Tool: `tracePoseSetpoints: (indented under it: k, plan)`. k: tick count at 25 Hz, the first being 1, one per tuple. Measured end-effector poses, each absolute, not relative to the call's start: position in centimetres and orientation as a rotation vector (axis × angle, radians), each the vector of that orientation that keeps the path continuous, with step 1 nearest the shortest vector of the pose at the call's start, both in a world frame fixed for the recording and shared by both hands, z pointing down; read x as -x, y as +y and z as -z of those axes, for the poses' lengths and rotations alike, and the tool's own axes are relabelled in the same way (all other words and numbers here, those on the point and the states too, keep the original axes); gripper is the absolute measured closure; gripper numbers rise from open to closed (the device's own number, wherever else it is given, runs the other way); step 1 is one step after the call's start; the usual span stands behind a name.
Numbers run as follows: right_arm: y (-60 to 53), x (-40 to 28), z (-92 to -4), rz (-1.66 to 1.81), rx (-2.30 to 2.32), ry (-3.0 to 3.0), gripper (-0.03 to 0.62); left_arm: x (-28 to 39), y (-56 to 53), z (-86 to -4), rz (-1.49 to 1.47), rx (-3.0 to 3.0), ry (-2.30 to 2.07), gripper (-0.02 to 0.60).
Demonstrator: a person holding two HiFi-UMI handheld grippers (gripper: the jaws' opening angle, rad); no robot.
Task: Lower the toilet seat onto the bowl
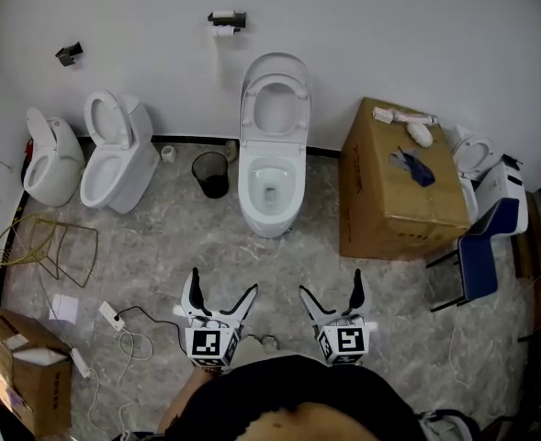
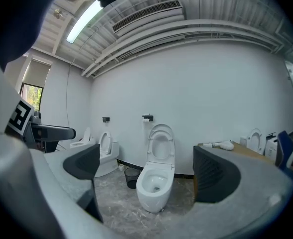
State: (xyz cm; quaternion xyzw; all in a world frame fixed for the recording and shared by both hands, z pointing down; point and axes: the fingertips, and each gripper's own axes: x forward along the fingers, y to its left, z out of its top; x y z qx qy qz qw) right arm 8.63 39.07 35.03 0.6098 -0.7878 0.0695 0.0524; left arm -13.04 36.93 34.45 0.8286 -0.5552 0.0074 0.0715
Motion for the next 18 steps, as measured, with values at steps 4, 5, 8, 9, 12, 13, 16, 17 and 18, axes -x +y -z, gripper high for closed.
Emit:
tracePoseSetpoints:
  k: [4, 5, 8, 9, 12, 13, 16, 17, 18]
  plan:
    - [38.9, -8.7, -36.2, -0.203, -1.805, -2.415, 0.029, 13.3, 36.6, -34.8, -0.026, -2.453, -1.702, 0.031]
    - [38.9, -8.7, -36.3, -0.202, -1.793, -2.417, 0.029, 13.3, 36.6, -34.9, -0.028, -2.448, -1.709, 0.031]
    - [38.9, -8.8, -36.6, -0.216, -1.794, -2.421, 0.029, 13.7, 36.8, -35.4, -0.05, -2.432, -1.72, 0.031]
    - [38.8, -8.8, -36.6, -0.218, -1.798, -2.42, 0.029, 13.9, 36.8, -35.6, -0.06, -2.427, -1.721, 0.031]
    - [38.6, -8.8, -37.0, -0.23, -1.8, -2.408, 0.029, 14.1, 36.1, -36.1, -0.077, -2.407, -1.719, 0.031]
    - [38.4, -8.9, -37.0, -0.233, -1.801, -2.406, 0.029, 14.1, 35.8, -36.1, -0.079, -2.404, -1.722, 0.03]
    - [37.6, -9.1, -37.2, -0.224, -1.81, -2.405, 0.029, 13.6, 34.9, -36.2, -0.106, -2.411, -1.721, 0.03]
    - [37.2, -9.2, -37.2, -0.22, -1.814, -2.402, 0.029, 13.4, 34.5, -36.4, -0.109, -2.415, -1.713, 0.031]
    - [36.8, -9.1, -37.3, -0.219, -1.816, -2.398, 0.029, 13.3, 34.1, -36.7, -0.108, -2.416, -1.701, 0.031]
